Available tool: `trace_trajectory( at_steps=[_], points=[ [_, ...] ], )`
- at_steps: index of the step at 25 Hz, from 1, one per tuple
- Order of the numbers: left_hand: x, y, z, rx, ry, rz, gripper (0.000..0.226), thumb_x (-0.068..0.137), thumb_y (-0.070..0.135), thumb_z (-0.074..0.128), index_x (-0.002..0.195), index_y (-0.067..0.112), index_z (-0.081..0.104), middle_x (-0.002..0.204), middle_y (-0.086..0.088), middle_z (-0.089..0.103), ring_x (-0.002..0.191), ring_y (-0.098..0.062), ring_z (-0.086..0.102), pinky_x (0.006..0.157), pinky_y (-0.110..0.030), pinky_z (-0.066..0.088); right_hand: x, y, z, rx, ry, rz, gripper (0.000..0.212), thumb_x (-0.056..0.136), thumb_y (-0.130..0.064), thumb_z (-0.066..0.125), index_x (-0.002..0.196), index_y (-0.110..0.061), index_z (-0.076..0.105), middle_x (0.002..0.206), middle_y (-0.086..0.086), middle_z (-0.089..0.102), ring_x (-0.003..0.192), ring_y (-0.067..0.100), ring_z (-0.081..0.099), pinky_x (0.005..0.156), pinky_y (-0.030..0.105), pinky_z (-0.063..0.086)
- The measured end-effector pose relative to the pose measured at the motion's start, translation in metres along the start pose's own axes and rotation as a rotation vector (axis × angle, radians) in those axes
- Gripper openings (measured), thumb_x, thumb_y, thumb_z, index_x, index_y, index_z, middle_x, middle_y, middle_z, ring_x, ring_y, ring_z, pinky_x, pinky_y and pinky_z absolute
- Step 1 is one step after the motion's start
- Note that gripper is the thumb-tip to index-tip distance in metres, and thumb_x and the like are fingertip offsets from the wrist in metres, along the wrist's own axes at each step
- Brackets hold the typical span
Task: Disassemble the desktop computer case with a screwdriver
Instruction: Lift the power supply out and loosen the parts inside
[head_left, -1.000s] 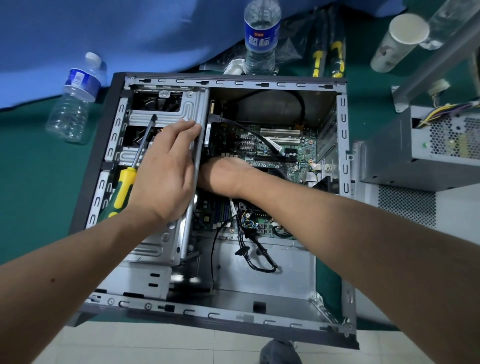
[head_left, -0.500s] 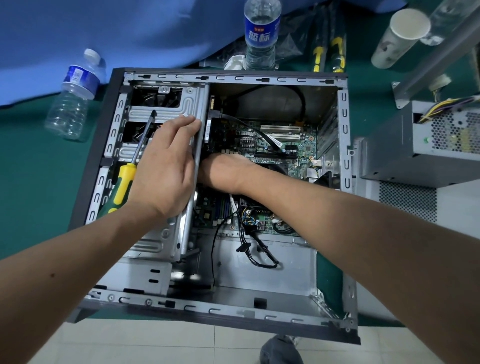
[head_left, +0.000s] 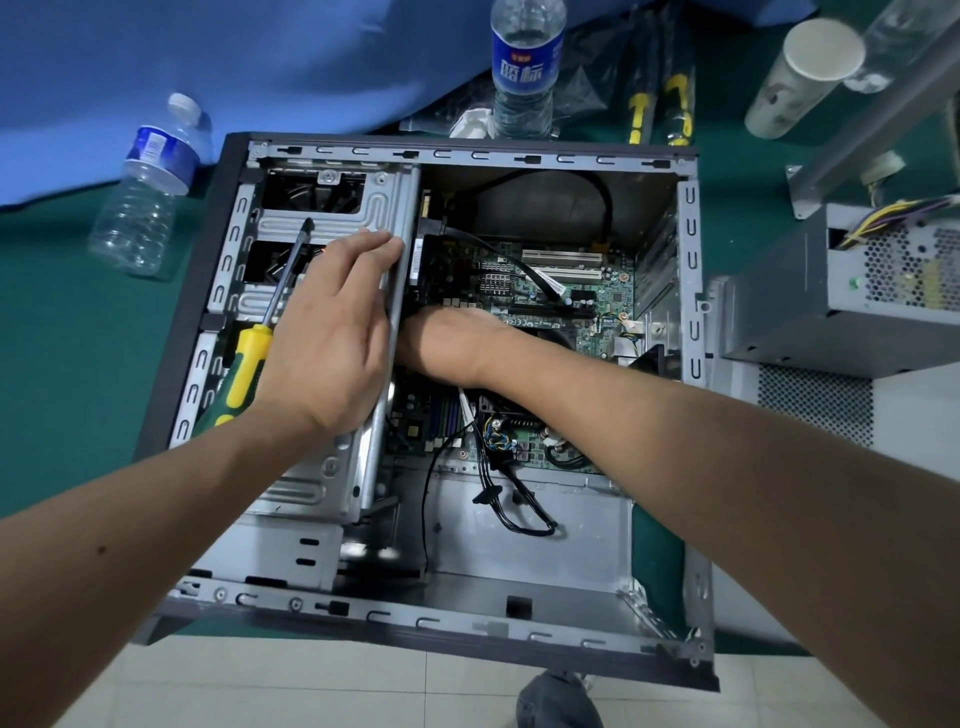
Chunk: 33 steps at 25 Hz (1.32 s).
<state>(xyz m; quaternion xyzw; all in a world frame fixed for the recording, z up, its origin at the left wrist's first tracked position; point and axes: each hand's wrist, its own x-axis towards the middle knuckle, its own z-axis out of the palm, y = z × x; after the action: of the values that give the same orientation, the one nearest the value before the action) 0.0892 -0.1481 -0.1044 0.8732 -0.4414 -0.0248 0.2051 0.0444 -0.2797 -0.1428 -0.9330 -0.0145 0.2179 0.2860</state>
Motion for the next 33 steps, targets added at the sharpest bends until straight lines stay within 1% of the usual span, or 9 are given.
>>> trace_trajectory(
  at_steps=[5, 9, 12, 15, 23, 25, 27, 29, 33],
  points=[
    [0.0, 0.0, 0.0, 0.0, -0.001, 0.006, 0.051, 0.093, 0.013, 0.034, 0.141, 0.002, 0.046, 0.145, -0.015, 0.043, 0.134, -0.029, 0.041, 0.114, -0.037, 0.033, -0.001, 0.0, 0.001, 0.009, 0.013, -0.008, 0.025, 0.096, -0.032, 0.043, 0.1, -0.018, 0.063, 0.114, 0.014, 0.067, 0.097, 0.024, 0.06, 0.075, 0.026, 0.033],
    [0.0, -0.002, 0.0, -0.003, 0.004, 0.007, 0.05, 0.093, 0.013, 0.035, 0.141, 0.002, 0.046, 0.145, -0.015, 0.043, 0.134, -0.029, 0.041, 0.114, -0.039, 0.033, -0.001, 0.002, -0.003, 0.006, -0.032, -0.027, 0.013, 0.094, -0.028, 0.041, 0.09, -0.022, 0.052, 0.113, 0.015, 0.066, 0.093, 0.022, 0.057, 0.076, 0.03, 0.036],
    [0.0, -0.002, 0.0, -0.002, 0.003, 0.006, 0.05, 0.093, 0.012, 0.035, 0.141, 0.003, 0.046, 0.145, -0.015, 0.043, 0.134, -0.029, 0.041, 0.114, -0.04, 0.034, 0.0, 0.002, -0.004, 0.006, -0.042, -0.029, 0.022, 0.093, -0.027, 0.041, 0.099, -0.017, 0.06, 0.115, 0.015, 0.065, 0.099, 0.027, 0.059, 0.077, 0.031, 0.038],
    [0.0, -0.002, 0.001, -0.001, 0.005, 0.01, 0.05, 0.093, 0.012, 0.035, 0.141, 0.002, 0.046, 0.145, -0.015, 0.043, 0.135, -0.028, 0.041, 0.115, -0.039, 0.033, -0.003, 0.001, -0.005, -0.012, -0.037, -0.045, 0.011, 0.094, -0.024, 0.042, 0.09, -0.022, 0.053, 0.112, 0.014, 0.065, 0.091, 0.022, 0.055, 0.077, 0.031, 0.038],
    [0.0, -0.004, 0.001, 0.005, -0.003, 0.019, 0.051, 0.093, 0.014, 0.033, 0.142, 0.003, 0.045, 0.146, -0.015, 0.042, 0.135, -0.029, 0.04, 0.115, -0.041, 0.033, -0.002, 0.0, -0.005, -0.061, -0.028, -0.008, 0.029, 0.094, -0.023, 0.041, 0.109, -0.011, 0.062, 0.118, 0.015, 0.065, 0.108, 0.03, 0.06, 0.079, 0.031, 0.038],
    [0.0, -0.004, 0.001, 0.004, -0.008, 0.015, 0.051, 0.094, 0.014, 0.034, 0.142, 0.003, 0.045, 0.146, -0.014, 0.042, 0.136, -0.028, 0.04, 0.115, -0.042, 0.034, -0.005, -0.003, -0.005, -0.129, -0.015, -0.066, 0.025, 0.093, -0.021, 0.044, 0.105, -0.01, 0.062, 0.113, 0.016, 0.066, 0.105, 0.032, 0.062, 0.075, 0.031, 0.038],
    [0.0, -0.003, 0.001, 0.001, -0.012, 0.013, 0.051, 0.093, 0.013, 0.034, 0.142, 0.004, 0.045, 0.146, -0.013, 0.042, 0.136, -0.028, 0.04, 0.115, -0.041, 0.033, -0.012, -0.005, -0.004, -0.234, -0.016, -0.16, 0.005, 0.087, -0.01, 0.051, 0.087, -0.011, 0.056, 0.1, 0.016, 0.067, 0.093, 0.034, 0.064, 0.068, 0.031, 0.038],
    [-0.001, -0.003, 0.001, -0.002, -0.01, 0.007, 0.051, 0.093, 0.012, 0.035, 0.143, 0.004, 0.045, 0.147, -0.013, 0.042, 0.136, -0.027, 0.039, 0.115, -0.039, 0.033, -0.022, -0.008, 0.002, -0.323, -0.036, -0.225, 0.019, 0.081, 0.001, 0.052, 0.075, -0.013, 0.042, 0.087, 0.016, 0.063, 0.082, 0.036, 0.062, 0.063, 0.033, 0.042],
    [-0.002, -0.002, -0.001, -0.003, -0.003, 0.009, 0.049, 0.094, 0.013, 0.035, 0.141, 0.004, 0.046, 0.146, -0.013, 0.044, 0.134, -0.028, 0.041, 0.114, -0.037, 0.033, -0.05, -0.013, 0.019, -0.12, 0.092, -0.211, 0.015, 0.09, -0.001, 0.05, 0.103, -0.007, 0.055, 0.093, 0.008, 0.053, 0.081, 0.03, 0.058, 0.072, 0.039, 0.05]
  ],
)
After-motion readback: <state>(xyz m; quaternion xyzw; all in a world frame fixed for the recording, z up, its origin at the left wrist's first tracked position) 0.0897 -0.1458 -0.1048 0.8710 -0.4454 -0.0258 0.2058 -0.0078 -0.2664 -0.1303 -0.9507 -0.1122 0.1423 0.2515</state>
